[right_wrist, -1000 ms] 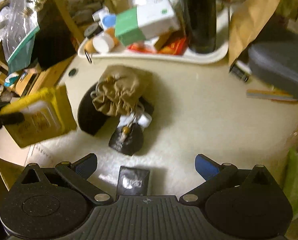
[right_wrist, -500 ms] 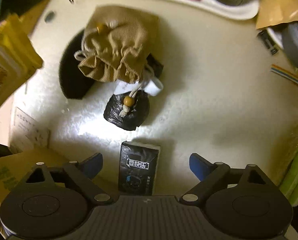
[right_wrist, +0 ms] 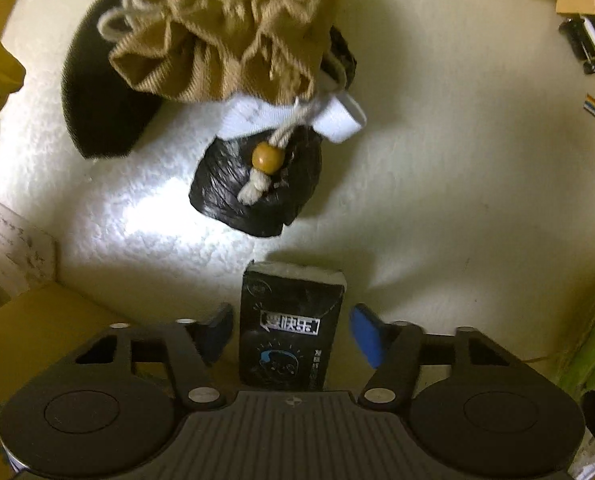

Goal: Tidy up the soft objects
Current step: 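Grasp the black tissue pack with the right tool while the left holds the yellow pack, then carry the yellow pack into the box and open the left tool while the right holds the tissue pack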

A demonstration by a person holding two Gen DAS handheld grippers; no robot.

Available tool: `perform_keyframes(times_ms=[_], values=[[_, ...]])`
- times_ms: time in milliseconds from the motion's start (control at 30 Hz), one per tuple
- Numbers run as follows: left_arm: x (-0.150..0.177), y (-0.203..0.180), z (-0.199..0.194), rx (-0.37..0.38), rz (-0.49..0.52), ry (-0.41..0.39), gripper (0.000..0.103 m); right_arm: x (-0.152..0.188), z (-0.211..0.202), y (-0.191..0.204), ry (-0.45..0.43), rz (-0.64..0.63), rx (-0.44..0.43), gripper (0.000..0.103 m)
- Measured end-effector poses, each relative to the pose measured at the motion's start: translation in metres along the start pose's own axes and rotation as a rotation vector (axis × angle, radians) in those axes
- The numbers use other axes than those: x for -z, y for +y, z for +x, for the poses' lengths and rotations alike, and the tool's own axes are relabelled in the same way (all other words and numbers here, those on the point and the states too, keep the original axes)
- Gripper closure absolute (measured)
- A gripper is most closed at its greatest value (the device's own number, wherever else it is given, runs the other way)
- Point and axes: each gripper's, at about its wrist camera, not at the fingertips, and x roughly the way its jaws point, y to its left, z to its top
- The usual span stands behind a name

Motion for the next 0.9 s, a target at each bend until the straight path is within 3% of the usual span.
perform_keyframes(times_ms=[167,433,733,900], values=[[0.001,0.003,0.002,0.016,-0.025,0.011,0.077,0.007,-0.005,-0.002,-0.064,0.003,-0.014,0.051],[0.000,0.003,-0.002,0.003,-0.030,-0.009,0.077,0.036,-0.051,-0.018,-0.255,0.016,0.032,0.051],[-0.005,-0.021,-0.020,-0.065,0.025,-0.008,0.077,0.091,-0.121,-0.029,-0.555,0.053,0.083,0.051],[-0.012,-0.047,-0.039,-0.104,0.071,-0.027,0.077,0.126,-0.155,-0.026,-0.698,0.061,0.067,0.051]])
